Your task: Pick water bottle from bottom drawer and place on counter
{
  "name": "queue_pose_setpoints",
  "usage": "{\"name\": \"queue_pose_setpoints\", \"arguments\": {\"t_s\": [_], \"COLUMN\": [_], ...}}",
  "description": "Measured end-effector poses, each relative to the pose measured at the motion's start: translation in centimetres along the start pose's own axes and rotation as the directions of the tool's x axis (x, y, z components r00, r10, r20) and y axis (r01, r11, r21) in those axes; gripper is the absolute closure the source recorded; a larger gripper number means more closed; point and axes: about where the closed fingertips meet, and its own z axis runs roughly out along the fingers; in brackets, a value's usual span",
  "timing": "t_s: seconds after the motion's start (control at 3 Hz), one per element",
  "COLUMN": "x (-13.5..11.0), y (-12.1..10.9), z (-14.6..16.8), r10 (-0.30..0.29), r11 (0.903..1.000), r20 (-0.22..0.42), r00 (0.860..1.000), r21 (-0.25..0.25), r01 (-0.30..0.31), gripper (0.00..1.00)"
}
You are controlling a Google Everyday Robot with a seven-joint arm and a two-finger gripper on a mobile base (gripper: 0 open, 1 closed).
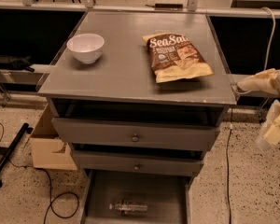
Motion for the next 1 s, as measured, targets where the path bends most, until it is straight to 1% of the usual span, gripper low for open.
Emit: {"name": "queue_pose_setpoints", "arguments": {"t_s": [0.33,0.67,1.0], "x": [3.6,7.8,10.7], "y": [0.8,2.3,3.6], "z": [1.3,4.6,7.5], "r10": [0.057,0.140,0.202], "r11": [0.9983,0.9893,0.9736], "r20": [0.001,-0.018,-0.037], "r00": [0.998,0.990,0.979], "r21": [0.013,-0.040,-0.100], "r01": [-0.057,-0.140,-0.205], "gripper": [0.00,0.00,0.00]}}
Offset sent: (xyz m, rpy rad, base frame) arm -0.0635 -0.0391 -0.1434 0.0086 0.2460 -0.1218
